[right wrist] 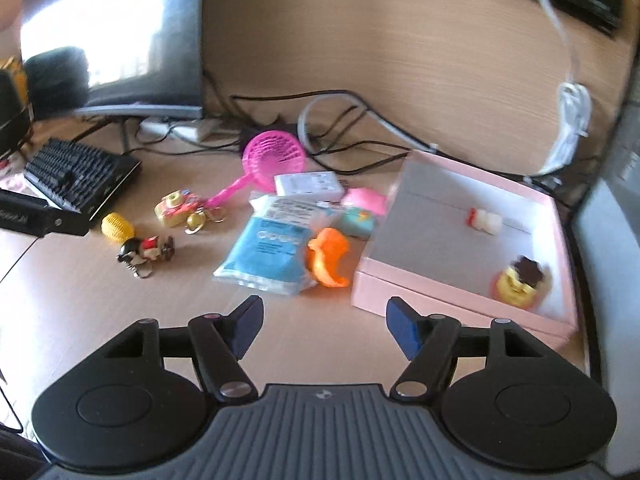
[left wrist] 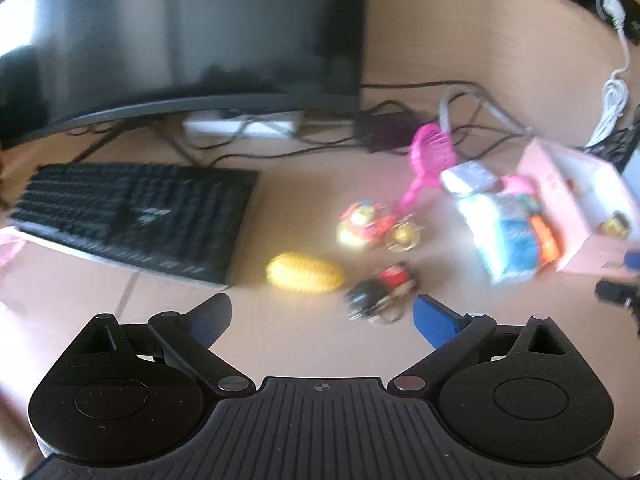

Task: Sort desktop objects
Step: 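Grasp the yellow corn ball with the left tool while the right tool grasps the keychain figure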

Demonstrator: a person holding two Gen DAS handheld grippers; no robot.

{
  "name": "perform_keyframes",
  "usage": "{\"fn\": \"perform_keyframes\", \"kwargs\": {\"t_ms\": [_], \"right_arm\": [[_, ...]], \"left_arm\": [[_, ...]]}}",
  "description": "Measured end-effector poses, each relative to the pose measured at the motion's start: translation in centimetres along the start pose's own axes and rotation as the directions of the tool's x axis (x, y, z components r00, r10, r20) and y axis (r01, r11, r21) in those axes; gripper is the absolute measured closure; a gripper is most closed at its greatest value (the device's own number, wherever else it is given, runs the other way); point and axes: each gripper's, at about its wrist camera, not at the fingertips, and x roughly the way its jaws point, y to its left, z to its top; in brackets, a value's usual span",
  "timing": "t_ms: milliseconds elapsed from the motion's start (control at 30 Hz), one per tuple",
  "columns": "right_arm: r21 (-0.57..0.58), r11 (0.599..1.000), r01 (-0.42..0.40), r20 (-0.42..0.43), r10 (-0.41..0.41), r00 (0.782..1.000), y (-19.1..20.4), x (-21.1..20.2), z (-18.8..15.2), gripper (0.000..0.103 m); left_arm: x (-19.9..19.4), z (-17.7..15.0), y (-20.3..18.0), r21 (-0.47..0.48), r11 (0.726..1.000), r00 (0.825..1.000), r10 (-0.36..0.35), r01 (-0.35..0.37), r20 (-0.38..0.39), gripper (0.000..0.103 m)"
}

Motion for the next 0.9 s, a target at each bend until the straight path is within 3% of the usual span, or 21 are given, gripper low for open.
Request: {"fn": "perform_keyframes", "kwargs": {"t_ms": [100,200,267,367,533,633,767,900], "right_arm": [[-0.057,0.997,-0.051,0.007,0.052,0.999,1.8,0.4,0.7,0.034],[-0.090,0.991,-0.095,0.005,0.096,0.995,3.5,1.0,1.2,0.034],[-0.115,0.987,-0.108,0.000,0.109,0.994,4.5,1.3,1.1,0.034],[-0.136,0.983,-0.123,-0.007,0.123,0.992,5.2,1.2,0.7,0.034],[-0.107,0.987,-0.120,-0.052,0.115,0.992,4.4,1.6,-0.7,0.033],[-0.097,0.990,-0.106,-0.070,0.100,0.993,3.9,1.8,-1.2,0.033],[-0.128,0.985,-0.115,-0.076,0.106,0.991,4.3,2.3,-0.6,0.033],[-0.191,0.964,-0.185,-0.078,0.173,0.982,6.4,3.8,1.0,0.031]], "left_arm": [[0.0,-1.4,1.5,-0.030,0.999,1.000,0.027,-0.027,-0.014,0.003],[0.6,-1.6,2.5,-0.087,0.996,1.000,-0.007,0.006,-0.004,0.008],[1.4,-1.2,2.7,-0.116,0.993,1.000,-0.013,0.011,-0.017,0.028],[3.1,0.0,2.6,-0.122,0.992,1.000,-0.028,0.028,0.001,0.028],[7.5,1.7,0.9,0.007,1.000,0.999,-0.030,0.030,-0.031,0.025],[9.8,2.1,0.8,0.010,1.000,0.997,-0.009,0.010,-0.072,0.034],[9.3,1.8,1.0,-0.010,1.000,0.998,-0.027,0.026,-0.056,0.034],[6.8,-0.7,1.6,-0.025,0.999,0.997,-0.033,0.031,-0.066,0.034]]}}
